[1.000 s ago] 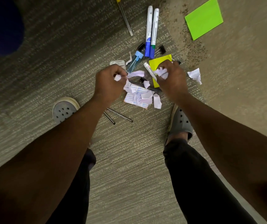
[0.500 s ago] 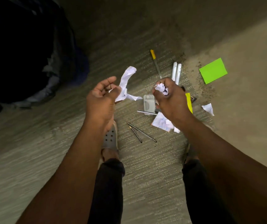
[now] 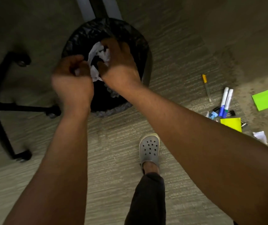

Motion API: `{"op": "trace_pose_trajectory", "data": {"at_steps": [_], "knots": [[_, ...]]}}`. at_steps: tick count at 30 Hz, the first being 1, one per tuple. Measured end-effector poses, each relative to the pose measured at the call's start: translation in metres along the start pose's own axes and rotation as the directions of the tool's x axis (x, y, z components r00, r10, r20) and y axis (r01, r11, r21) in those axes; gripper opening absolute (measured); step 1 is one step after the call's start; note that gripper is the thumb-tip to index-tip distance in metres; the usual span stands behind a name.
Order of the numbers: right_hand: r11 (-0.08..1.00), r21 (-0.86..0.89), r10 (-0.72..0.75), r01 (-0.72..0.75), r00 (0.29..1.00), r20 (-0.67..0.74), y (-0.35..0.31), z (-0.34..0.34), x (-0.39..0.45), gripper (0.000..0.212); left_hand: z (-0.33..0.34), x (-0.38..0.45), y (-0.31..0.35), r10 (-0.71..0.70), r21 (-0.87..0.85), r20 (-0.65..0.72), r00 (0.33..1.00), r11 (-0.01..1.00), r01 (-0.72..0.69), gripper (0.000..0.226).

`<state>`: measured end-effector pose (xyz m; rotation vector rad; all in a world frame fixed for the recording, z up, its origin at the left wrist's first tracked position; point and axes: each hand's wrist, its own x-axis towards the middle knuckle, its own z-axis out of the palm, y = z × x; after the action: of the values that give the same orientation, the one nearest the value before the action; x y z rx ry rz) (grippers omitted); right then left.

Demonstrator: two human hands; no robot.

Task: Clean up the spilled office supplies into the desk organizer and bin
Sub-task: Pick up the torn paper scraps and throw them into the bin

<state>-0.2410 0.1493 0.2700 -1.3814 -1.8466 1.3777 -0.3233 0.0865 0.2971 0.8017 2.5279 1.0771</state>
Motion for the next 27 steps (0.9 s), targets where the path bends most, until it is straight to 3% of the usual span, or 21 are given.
{"op": "trace_pose_trajectory", "data": {"at_steps": [1, 3, 6, 10, 13, 17, 21, 24, 27], "knots": [[0.997, -0.076, 0.007, 0.000, 0.996, 0.089, 0.006, 0.006, 0.003, 0.049, 0.005, 0.004, -0.009, 0.014, 0.110, 0.071, 0.997, 0.994, -0.022, 0.024], [0.973, -0.222, -0.039, 0.068, 0.991, 0.130, 0.017, 0.009, 0.000, 0.051, 0.016, 0.005, -0.026, -0.019, 0.262, 0.233, 0.972, 0.964, -0.044, 0.031], [0.939, -0.290, -0.196, 0.184, 0.981, -0.010, 0.031, 0.005, -0.016, 0.042, 0.026, -0.011, -0.037, -0.033, 0.252, 0.376, 0.926, 0.965, -0.068, 0.041], [0.941, -0.183, -0.324, 0.284, 0.913, -0.247, 0.056, -0.014, -0.048, 0.026, 0.036, -0.042, -0.037, 0.227, 0.206, 0.251, 0.941, 0.937, -0.281, 0.039], [0.950, -0.158, -0.305, 0.269, 0.906, -0.293, 0.093, -0.039, -0.083, 0.016, 0.050, -0.085, -0.033, 0.355, 0.080, 0.144, 0.924, 0.926, -0.369, 0.028], [0.984, -0.172, -0.102, 0.049, 0.945, -0.311, 0.170, -0.089, -0.140, 0.017, 0.088, -0.160, -0.032, 0.302, -0.026, 0.315, 0.900, 0.951, -0.309, 0.025], [0.933, -0.279, 0.142, -0.229, 0.944, -0.298, 0.260, -0.150, -0.200, 0.016, 0.138, -0.223, -0.043, 0.204, 0.059, 0.593, 0.779, 0.954, -0.295, 0.023], [0.851, -0.298, 0.320, -0.432, 0.877, -0.358, 0.321, -0.197, -0.235, 0.018, 0.180, -0.258, -0.054, 0.187, 0.090, 0.730, 0.658, 0.927, -0.363, 0.022], [0.761, -0.300, 0.412, -0.575, 0.786, -0.460, 0.376, -0.242, -0.254, 0.021, 0.231, -0.278, -0.065, 0.089, 0.198, 0.806, 0.584, 0.891, -0.409, 0.033]]}}
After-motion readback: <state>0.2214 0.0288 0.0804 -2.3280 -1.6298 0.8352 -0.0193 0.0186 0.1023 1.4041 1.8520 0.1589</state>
